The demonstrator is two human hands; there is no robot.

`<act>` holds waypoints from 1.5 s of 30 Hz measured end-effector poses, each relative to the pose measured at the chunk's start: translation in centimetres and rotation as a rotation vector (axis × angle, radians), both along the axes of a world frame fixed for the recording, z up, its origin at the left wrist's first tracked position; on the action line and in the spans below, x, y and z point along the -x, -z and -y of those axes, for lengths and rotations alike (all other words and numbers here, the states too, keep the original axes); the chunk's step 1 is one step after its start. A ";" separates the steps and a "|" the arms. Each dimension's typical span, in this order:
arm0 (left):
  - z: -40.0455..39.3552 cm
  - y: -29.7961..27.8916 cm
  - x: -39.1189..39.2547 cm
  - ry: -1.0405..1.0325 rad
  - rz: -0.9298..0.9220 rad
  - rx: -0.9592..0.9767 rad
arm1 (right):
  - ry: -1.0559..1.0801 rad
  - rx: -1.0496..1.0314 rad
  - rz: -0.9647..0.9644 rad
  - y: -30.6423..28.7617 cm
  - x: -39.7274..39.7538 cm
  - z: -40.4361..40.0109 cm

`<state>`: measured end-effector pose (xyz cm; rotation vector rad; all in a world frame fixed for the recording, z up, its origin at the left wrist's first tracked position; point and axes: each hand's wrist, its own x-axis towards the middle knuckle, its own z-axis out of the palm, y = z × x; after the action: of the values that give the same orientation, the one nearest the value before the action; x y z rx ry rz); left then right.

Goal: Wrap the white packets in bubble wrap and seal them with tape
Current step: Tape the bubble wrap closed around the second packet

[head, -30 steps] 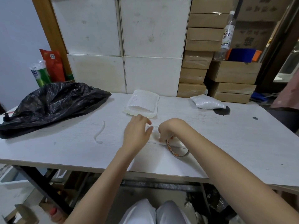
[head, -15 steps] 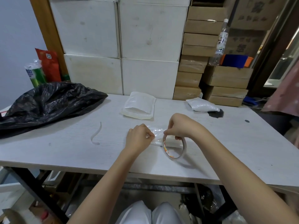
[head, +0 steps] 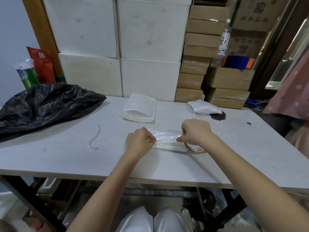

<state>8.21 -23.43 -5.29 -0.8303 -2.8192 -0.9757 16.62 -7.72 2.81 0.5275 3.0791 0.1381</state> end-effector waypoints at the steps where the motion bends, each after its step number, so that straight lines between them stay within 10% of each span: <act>1: 0.0 0.0 0.0 0.001 0.003 0.000 | 0.011 0.011 -0.005 0.4 -0.1 -0.1; 19: -0.8 -0.5 -0.6 0.022 -0.161 0.181 | 0.055 0.118 0.002 2.0 -0.1 -1.7; 26: -2.8 -0.3 -1.6 0.523 -0.306 0.273 | 0.020 0.295 0.028 2.1 -0.9 -3.4; 34: -3.7 0.7 -2.5 0.474 -0.342 0.067 | 0.026 0.366 0.010 0.9 -1.3 -4.7; 45: -3.7 2.0 -2.3 0.487 -0.519 0.247 | 0.095 0.302 0.054 1.5 -0.7 -4.2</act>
<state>10.52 -19.70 -7.25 -1.5795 -2.3488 -0.3478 17.35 -3.48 1.30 0.6378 2.9356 -0.3040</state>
